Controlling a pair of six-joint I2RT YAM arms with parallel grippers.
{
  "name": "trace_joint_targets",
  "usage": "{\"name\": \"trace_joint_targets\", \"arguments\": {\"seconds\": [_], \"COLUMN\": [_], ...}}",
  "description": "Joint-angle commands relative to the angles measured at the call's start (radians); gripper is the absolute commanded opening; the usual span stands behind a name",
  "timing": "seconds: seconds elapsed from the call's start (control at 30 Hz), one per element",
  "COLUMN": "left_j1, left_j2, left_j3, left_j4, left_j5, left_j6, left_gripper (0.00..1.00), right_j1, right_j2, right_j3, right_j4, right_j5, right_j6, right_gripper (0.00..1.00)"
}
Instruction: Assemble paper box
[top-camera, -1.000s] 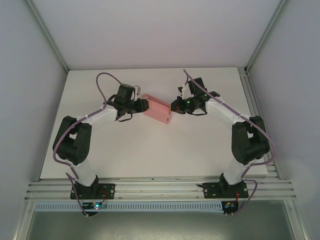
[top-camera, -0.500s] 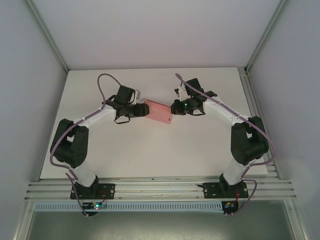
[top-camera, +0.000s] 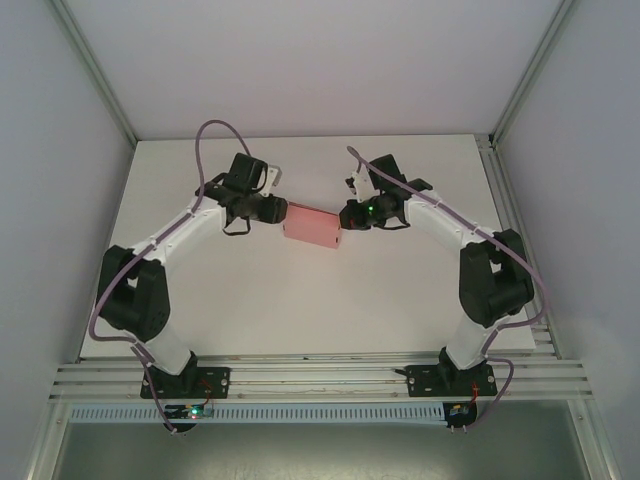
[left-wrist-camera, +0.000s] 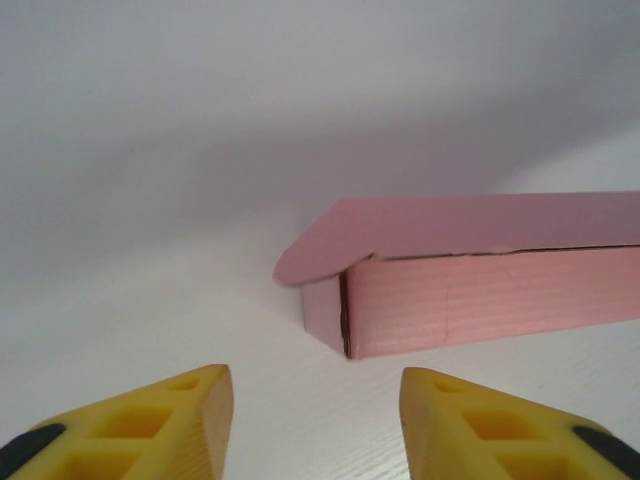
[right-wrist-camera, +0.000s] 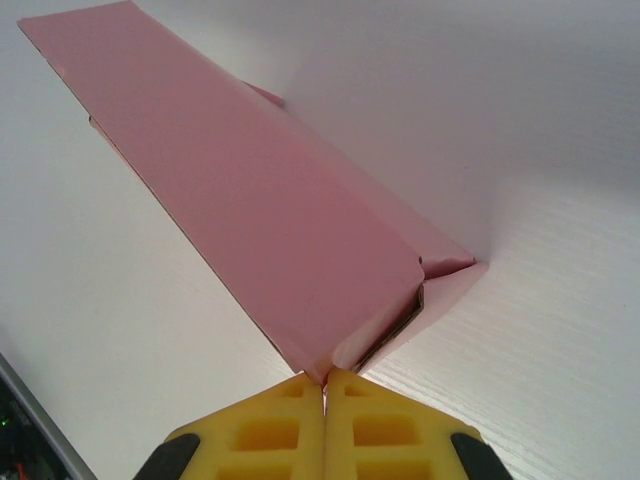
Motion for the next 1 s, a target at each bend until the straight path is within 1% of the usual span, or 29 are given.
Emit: {"name": "trace_joint_targets", "arguments": {"seconds": [0.0, 0.03, 0.07, 0.1, 0.17, 0.27, 0.43, 0.53, 0.63, 0.7, 0.8, 0.9, 0.93, 0.97], "left_j1": [0.011, 0.01, 0.011, 0.014, 0.019, 0.022, 0.024, 0.024, 0.024, 0.023, 0.021, 0.022, 0.023, 0.022], "left_j2": [0.019, 0.021, 0.026, 0.03, 0.035, 0.033, 0.065, 0.073, 0.084, 0.098, 0.11, 0.112, 0.113, 0.114], "left_j3": [0.017, 0.018, 0.021, 0.026, 0.034, 0.035, 0.066, 0.065, 0.07, 0.08, 0.084, 0.085, 0.084, 0.086], "left_j4": [-0.022, -0.02, -0.02, -0.022, -0.02, -0.005, -0.038, -0.035, -0.025, -0.028, -0.018, -0.004, 0.001, 0.006], "left_j5": [0.058, 0.039, -0.003, -0.023, -0.051, -0.039, -0.067, -0.023, -0.005, 0.016, 0.011, -0.003, -0.008, -0.009], "left_j6": [0.138, 0.146, 0.143, 0.145, 0.138, 0.149, 0.171, 0.165, 0.169, 0.179, 0.198, 0.209, 0.217, 0.219], "left_gripper": [0.45, 0.45, 0.44, 0.42, 0.41, 0.41, 0.39, 0.37, 0.3, 0.29, 0.3, 0.28, 0.27, 0.22], "right_j1": [-0.007, -0.009, -0.009, -0.009, -0.011, -0.013, -0.016, -0.019, -0.02, -0.02, -0.023, -0.025, -0.025, -0.026], "right_j2": [0.035, 0.039, 0.043, 0.044, 0.051, 0.059, 0.06, 0.065, 0.069, 0.065, 0.066, 0.067, 0.068, 0.068], "right_j3": [0.042, 0.047, 0.052, 0.057, 0.066, 0.08, 0.082, 0.086, 0.088, 0.088, 0.089, 0.087, 0.088, 0.088], "right_j4": [-0.086, -0.09, -0.096, -0.099, -0.122, -0.15, -0.143, -0.141, -0.144, -0.144, -0.151, -0.151, -0.152, -0.153], "right_j5": [-0.035, -0.048, -0.053, -0.055, -0.059, -0.048, -0.052, -0.053, -0.06, -0.06, -0.054, -0.053, -0.06, -0.063], "right_j6": [-0.055, -0.064, -0.065, -0.069, -0.085, -0.105, -0.1, -0.099, -0.104, -0.107, -0.112, -0.11, -0.114, -0.118], "right_gripper": [0.0, 0.0, 0.0, 0.0, 0.0, 0.0, 0.0, 0.0, 0.0, 0.0, 0.0, 0.0, 0.0, 0.0]}}
